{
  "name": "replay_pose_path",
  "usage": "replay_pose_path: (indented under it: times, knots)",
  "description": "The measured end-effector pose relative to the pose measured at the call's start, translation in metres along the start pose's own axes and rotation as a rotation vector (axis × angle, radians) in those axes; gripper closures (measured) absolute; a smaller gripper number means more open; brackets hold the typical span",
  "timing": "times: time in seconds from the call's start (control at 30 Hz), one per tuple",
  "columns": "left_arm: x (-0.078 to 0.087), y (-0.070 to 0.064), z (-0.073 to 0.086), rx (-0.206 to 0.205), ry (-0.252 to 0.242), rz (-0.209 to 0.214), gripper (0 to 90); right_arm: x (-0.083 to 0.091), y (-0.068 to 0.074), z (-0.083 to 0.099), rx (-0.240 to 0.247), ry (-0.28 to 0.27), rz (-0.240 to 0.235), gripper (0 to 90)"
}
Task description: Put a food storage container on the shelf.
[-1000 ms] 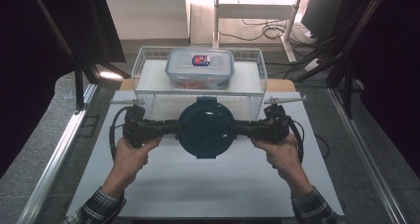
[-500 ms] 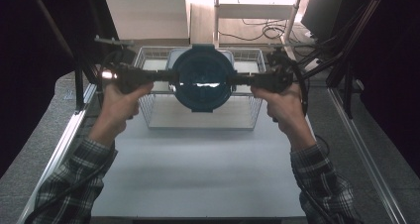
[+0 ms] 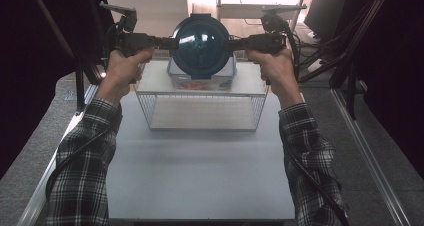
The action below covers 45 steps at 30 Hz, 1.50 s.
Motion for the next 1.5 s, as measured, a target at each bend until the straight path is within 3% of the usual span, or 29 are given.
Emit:
replay_pose_path:
  times: [0.1,0.27,0.4,0.5,0.6,0.67,0.77,0.83,0.93,1.0,1.13,1.27,1.37,1.5]
  knots:
    - [-0.001,0.011,-0.002,0.024,-0.004,-0.005,57.5,-0.011,-0.008,-0.002,-0.027,0.007,0.003,55.7]
    - [-0.001,0.024,-0.006,0.061,-0.042,0.025,57.1,-0.020,-0.018,-0.005,-0.090,-0.008,-0.031,55.6]
    - [-0.004,0.037,-0.008,0.125,-0.075,0.022,54.7,-0.026,-0.020,-0.005,-0.121,-0.002,0.000,50.6]
    - [-0.008,0.047,-0.007,0.173,-0.096,0.033,52.9,-0.031,-0.027,-0.003,-0.170,0.009,-0.007,48.9]
    - [-0.010,0.052,-0.008,0.185,-0.112,0.015,51.4,-0.036,-0.034,0.000,-0.217,0.013,-0.015,47.9]
    - [-0.011,0.052,-0.008,0.177,-0.124,0.003,50.6,-0.038,-0.035,0.001,-0.214,0.002,-0.012,47.5]
    - [-0.012,0.051,-0.009,0.145,-0.123,-0.102,37.7,-0.038,-0.034,-0.001,-0.191,-0.029,0.018,45.6]
    - [-0.012,0.047,-0.010,0.099,-0.131,-0.171,29.5,-0.038,-0.033,-0.002,-0.161,-0.048,0.078,38.2]
    - [-0.007,0.037,-0.009,0.001,-0.155,-0.253,27.5,-0.032,-0.029,0.000,-0.077,-0.099,0.134,33.4]
    - [0.000,0.029,-0.007,-0.063,-0.171,-0.300,26.8,-0.024,-0.026,0.003,-0.044,-0.129,0.121,31.0]
    - [0.014,0.015,0.007,-0.154,-0.186,-0.242,23.0,-0.007,-0.018,0.019,0.054,-0.158,0.089,20.3]
    - [0.013,-0.003,0.035,-0.255,-0.116,-0.257,16.5,0.004,-0.012,0.045,0.133,-0.161,0.104,13.0]
    - [0.012,-0.014,0.059,-0.300,-0.081,-0.224,16.7,0.009,-0.011,0.068,0.172,-0.166,0.109,9.9]
    - [0.010,-0.026,0.093,-0.346,-0.017,-0.210,14.5,0.014,-0.010,0.096,0.215,-0.164,0.123,7.4]
Point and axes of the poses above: each handheld gripper's, and its own axes: x roughly backward along the jaws, z roughly out of its underside, y roughly to its left, the point moved 2 cm from there along -x, roughly forward along the jaws, and after that the axes turned 14 degrees about z, right-handed, at the moved point
